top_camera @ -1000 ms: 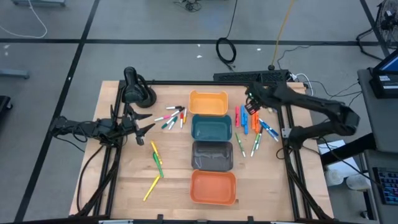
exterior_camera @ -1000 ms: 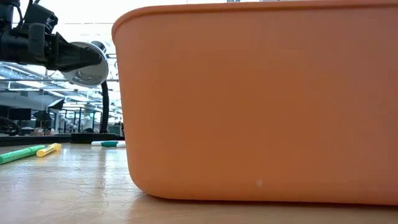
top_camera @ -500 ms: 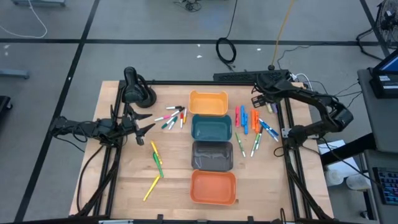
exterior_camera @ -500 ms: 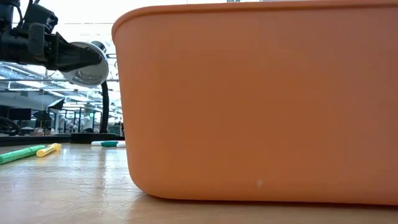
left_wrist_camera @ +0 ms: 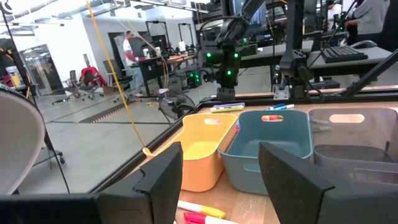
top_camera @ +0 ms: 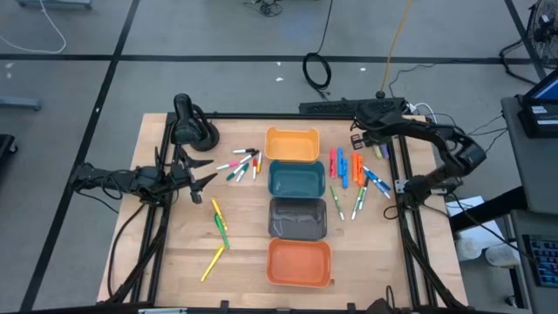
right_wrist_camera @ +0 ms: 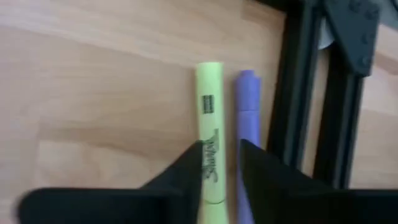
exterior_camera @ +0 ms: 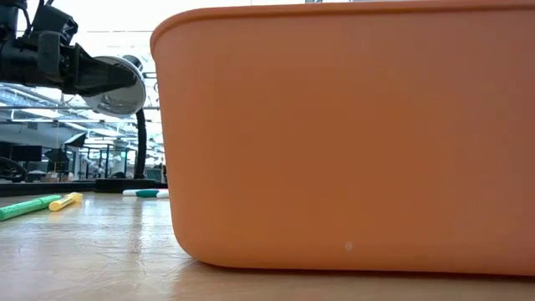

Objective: Pick & Place Markers
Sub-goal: Put the purple highlighter into the yellow bin

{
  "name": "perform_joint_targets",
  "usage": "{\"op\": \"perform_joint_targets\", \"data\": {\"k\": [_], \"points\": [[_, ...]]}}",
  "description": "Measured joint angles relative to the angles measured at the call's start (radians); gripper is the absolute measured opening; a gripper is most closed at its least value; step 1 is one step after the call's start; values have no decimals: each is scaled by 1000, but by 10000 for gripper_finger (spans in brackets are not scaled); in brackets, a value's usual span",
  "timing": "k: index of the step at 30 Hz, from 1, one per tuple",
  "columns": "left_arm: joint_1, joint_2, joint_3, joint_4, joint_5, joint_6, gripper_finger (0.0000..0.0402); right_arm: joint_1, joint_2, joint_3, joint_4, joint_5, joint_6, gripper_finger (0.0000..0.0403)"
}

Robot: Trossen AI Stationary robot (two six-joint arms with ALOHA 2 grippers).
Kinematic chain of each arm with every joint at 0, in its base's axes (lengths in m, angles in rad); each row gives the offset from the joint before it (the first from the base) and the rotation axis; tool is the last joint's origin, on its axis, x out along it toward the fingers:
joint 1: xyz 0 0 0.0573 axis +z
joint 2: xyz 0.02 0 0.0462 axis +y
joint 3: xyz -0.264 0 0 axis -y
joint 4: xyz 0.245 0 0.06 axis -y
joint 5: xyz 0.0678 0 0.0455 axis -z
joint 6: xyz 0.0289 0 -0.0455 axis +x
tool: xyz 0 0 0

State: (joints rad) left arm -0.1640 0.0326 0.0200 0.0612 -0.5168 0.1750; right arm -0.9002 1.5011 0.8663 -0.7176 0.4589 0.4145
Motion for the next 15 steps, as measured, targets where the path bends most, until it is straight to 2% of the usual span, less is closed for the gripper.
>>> {"op": "perform_joint_targets", "data": {"k": [2, 4, 15], "points": [[0, 0, 0, 0, 0, 0, 214, 7, 39, 1, -5, 15, -16, 29], [0, 0, 0, -2, 0, 0, 214, 8, 70, 1, -26, 48, -40, 9], [0, 0, 0, -3, 0, 0, 214, 34, 203, 8, -49, 220, -14, 1]]}}
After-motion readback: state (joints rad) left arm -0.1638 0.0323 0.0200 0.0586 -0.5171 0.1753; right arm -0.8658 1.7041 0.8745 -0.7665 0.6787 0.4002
